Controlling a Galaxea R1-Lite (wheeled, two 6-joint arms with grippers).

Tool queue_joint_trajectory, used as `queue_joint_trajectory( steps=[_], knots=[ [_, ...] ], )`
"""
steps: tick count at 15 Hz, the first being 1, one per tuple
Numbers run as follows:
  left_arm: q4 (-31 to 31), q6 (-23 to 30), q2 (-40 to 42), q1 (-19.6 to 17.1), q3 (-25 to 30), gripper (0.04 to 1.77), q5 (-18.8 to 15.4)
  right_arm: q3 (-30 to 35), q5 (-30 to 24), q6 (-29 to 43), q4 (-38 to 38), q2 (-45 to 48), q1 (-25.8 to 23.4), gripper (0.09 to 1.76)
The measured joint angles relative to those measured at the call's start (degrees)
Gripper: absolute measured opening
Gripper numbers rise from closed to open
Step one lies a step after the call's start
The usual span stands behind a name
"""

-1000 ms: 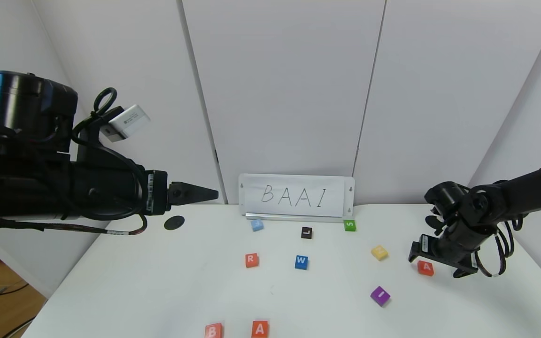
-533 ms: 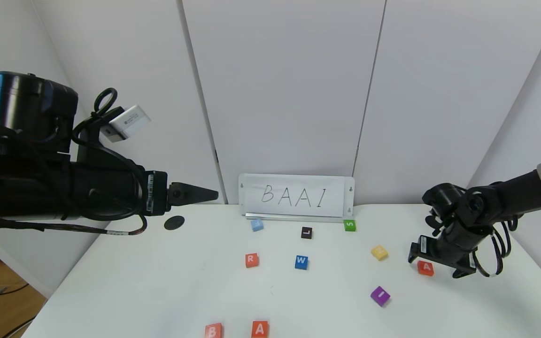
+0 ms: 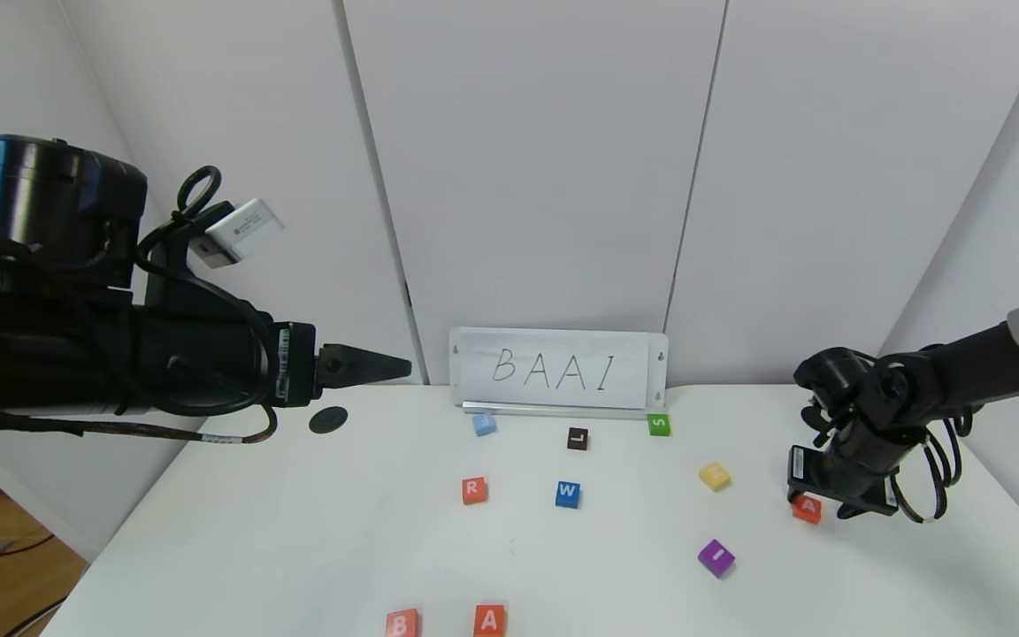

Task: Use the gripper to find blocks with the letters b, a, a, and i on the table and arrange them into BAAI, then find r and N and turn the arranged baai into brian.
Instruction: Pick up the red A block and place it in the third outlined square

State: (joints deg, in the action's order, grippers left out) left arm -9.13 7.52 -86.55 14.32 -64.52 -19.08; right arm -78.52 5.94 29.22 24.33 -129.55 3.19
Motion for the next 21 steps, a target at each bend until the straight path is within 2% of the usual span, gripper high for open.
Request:
queue_joint_trajectory(
  steps=[2, 3, 4, 14, 18, 21],
  knots=[
    [0.0, 0.0, 0.0, 0.0, 0.0, 1.72, 0.0, 0.0, 0.0, -0.1, 0.0, -0.1, 0.1, 0.79],
    [0.0, 0.0, 0.0, -0.1, 0.0, 1.72, 0.0, 0.0, 0.0, 0.0, 0.0, -0.2, 0.1, 0.58],
    [0.1, 0.0, 0.0, -0.1, 0.0, 1.72, 0.0, 0.0, 0.0, 0.0, 0.0, -0.2, 0.1, 0.54],
    [0.1, -0.3, 0.0, -0.4, -0.1, 1.72, 0.0, -0.1, 0.1, 0.1, 0.3, 0.7, 0.1, 0.54],
    [0.1, -0.3, -0.1, -0.4, -0.2, 1.72, 0.0, 0.0, 0.2, 0.1, 1.3, 4.0, 1.6, 0.54],
    [0.0, -0.5, 0.0, -0.4, -0.2, 1.72, 0.0, 0.7, 0.6, 0.8, 3.9, 7.6, 4.6, 0.54]
  ],
)
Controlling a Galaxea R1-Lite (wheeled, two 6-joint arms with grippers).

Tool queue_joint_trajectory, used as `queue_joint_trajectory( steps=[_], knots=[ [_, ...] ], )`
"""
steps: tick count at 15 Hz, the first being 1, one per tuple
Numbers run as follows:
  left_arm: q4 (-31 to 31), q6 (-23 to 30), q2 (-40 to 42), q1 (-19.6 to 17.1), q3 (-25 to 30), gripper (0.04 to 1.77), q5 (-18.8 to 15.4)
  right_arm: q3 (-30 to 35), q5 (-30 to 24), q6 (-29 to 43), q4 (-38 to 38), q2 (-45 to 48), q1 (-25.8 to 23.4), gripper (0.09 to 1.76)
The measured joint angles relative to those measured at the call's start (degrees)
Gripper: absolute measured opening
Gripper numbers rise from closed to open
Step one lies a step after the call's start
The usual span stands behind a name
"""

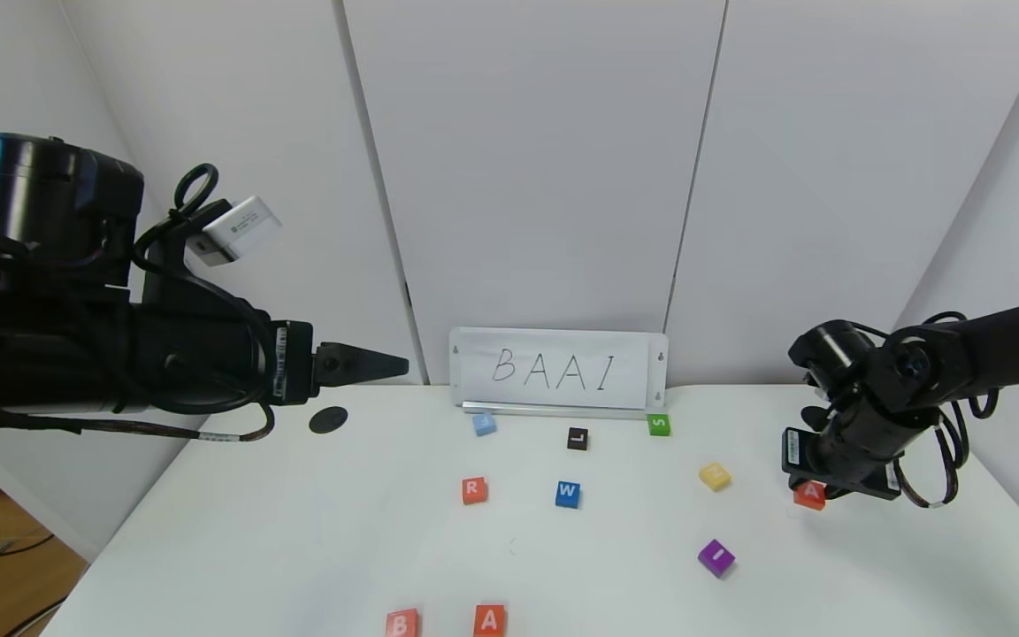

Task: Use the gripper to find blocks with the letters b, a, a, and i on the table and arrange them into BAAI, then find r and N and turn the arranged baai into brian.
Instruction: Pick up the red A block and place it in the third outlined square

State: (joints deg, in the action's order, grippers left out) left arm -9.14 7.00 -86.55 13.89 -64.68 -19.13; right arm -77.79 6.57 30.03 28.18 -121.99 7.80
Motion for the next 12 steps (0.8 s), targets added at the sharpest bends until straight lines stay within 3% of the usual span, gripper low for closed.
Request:
queue_joint_trajectory(
  steps=[12],
  knots=[
    [-0.1, -0.3, 0.4, 0.4, 0.2, 1.72, 0.0, -2.0, 3.4, 4.4, 3.1, 5.0, 22.1, 0.54]
  ],
)
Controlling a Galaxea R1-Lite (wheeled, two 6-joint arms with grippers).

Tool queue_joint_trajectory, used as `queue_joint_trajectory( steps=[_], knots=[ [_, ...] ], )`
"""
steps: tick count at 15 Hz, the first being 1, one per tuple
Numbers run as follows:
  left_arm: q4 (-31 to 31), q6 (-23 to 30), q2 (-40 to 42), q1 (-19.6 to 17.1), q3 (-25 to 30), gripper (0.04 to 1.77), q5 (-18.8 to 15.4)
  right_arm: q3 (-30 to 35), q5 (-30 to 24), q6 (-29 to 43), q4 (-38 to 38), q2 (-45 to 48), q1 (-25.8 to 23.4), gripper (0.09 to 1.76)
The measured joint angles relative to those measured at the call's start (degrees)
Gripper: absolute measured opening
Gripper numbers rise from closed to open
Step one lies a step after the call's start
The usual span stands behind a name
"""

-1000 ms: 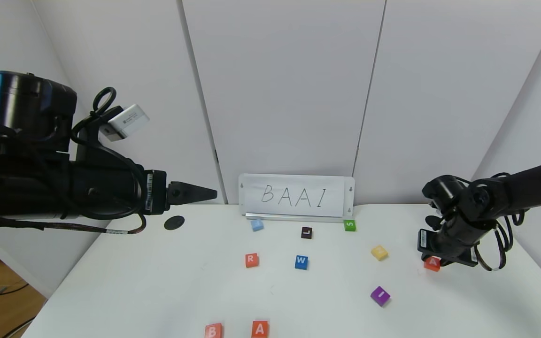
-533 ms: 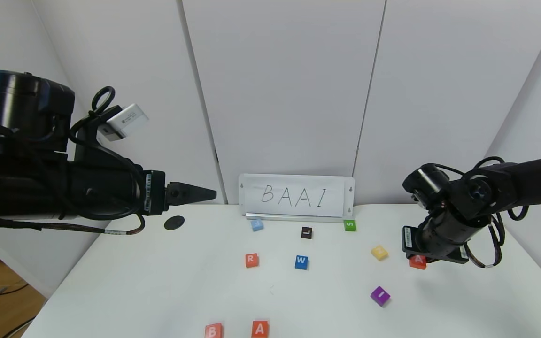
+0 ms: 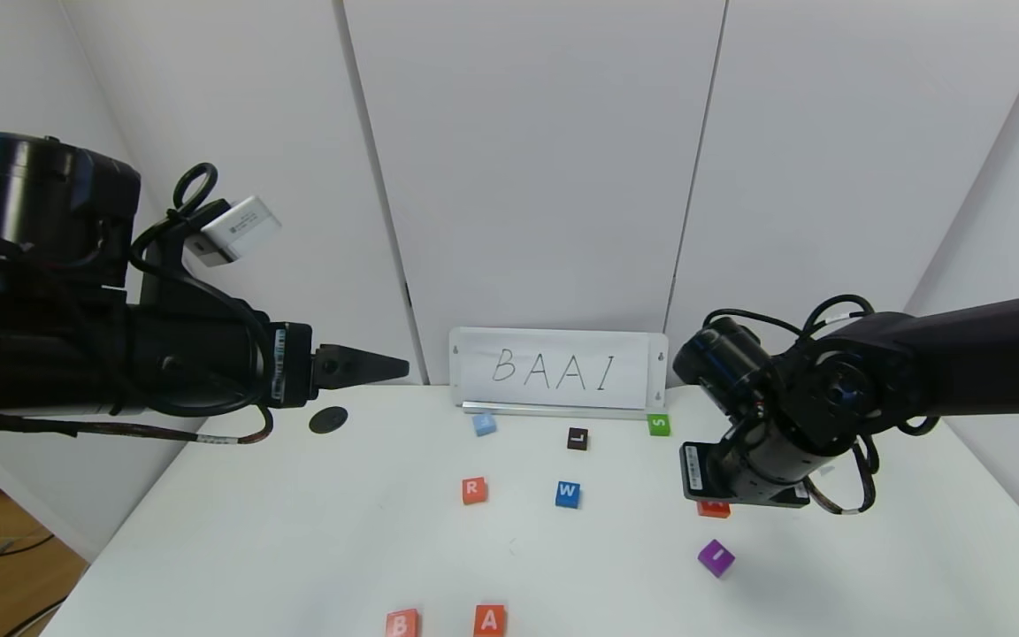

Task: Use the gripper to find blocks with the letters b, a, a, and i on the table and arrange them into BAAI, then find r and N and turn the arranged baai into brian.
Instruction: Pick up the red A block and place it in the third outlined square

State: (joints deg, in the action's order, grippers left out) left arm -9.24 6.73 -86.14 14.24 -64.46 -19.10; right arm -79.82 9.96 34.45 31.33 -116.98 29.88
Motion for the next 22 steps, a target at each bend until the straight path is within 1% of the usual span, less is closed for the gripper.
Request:
queue_joint_trajectory(
  steps=[6, 12, 19, 22],
  knots=[
    [0.0, 0.0, 0.0, 0.0, 0.0, 1.72, 0.0, -9.6, 0.0, 3.3, 6.7, -5.4, 7.7, 0.54],
    [0.0, 0.0, 0.0, 0.0, -0.1, 1.72, 0.0, -21.0, -0.6, 7.2, 13.7, -13.2, 13.4, 0.54],
    [0.0, 0.0, 0.1, -0.3, -0.2, 1.72, 0.0, -26.9, -0.7, 11.1, 14.3, -19.0, 18.6, 0.54],
    [0.0, 0.0, 0.3, -0.4, -0.3, 1.72, 0.0, -27.5, -0.9, 13.0, 14.3, -20.7, 19.7, 0.54]
  ],
)
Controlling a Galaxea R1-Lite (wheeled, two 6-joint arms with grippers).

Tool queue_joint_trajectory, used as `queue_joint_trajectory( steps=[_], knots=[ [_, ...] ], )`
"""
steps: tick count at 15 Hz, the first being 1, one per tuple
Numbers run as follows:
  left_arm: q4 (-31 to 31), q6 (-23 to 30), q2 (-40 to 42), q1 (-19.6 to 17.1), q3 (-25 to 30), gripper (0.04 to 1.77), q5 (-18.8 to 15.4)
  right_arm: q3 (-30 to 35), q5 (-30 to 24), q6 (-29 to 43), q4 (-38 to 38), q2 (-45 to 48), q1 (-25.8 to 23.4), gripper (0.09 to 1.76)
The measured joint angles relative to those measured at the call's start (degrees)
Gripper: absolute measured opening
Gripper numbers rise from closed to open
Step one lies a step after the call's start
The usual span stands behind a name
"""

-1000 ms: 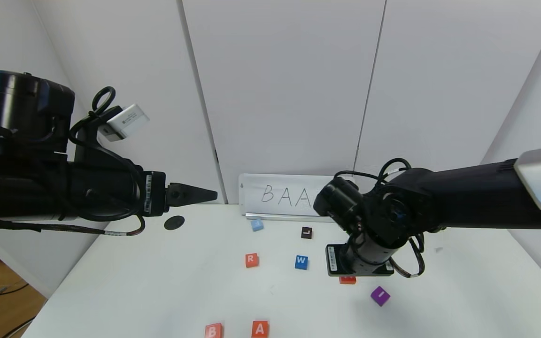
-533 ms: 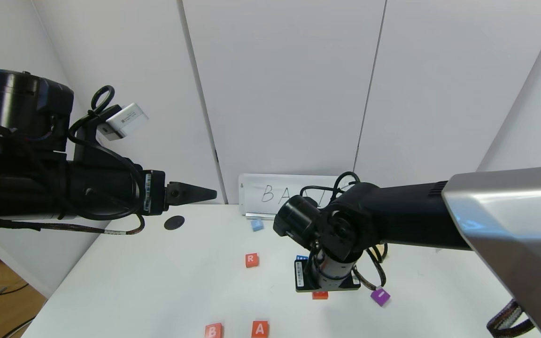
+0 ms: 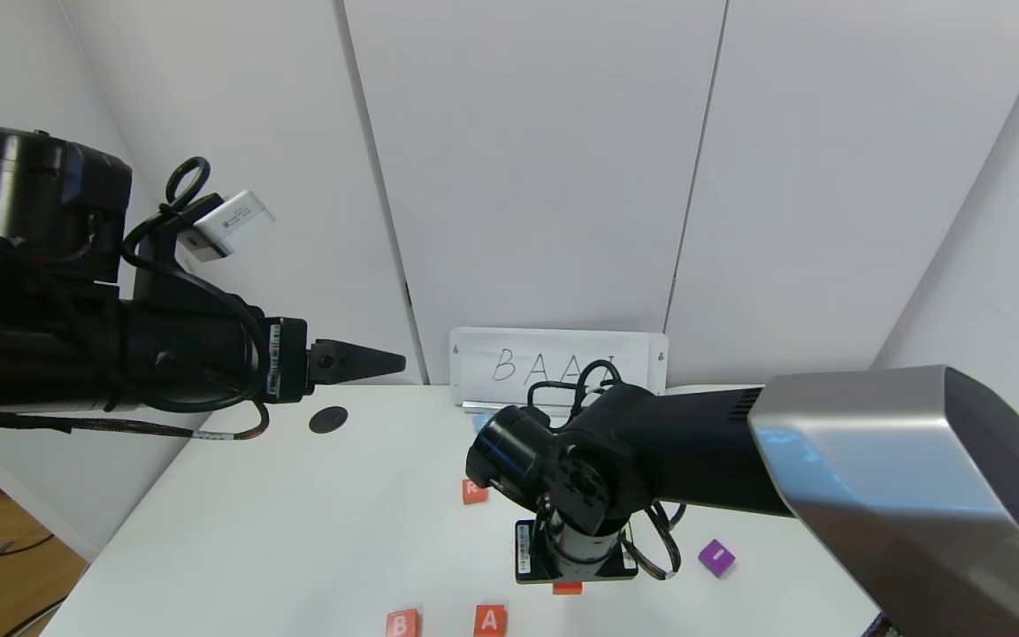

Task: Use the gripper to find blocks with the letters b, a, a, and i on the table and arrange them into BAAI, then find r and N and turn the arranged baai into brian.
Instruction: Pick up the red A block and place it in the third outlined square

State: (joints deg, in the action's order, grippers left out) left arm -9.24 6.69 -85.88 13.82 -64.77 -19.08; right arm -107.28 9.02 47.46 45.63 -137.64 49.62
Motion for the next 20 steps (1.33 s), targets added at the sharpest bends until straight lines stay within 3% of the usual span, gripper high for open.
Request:
queue_joint_trajectory(
  steps=[20],
  knots=[
    [0.0, -0.5, 0.2, 0.1, 0.2, 1.72, 0.0, 0.5, -1.7, 3.3, 3.6, -3.2, 0.3, 0.54]
  ],
)
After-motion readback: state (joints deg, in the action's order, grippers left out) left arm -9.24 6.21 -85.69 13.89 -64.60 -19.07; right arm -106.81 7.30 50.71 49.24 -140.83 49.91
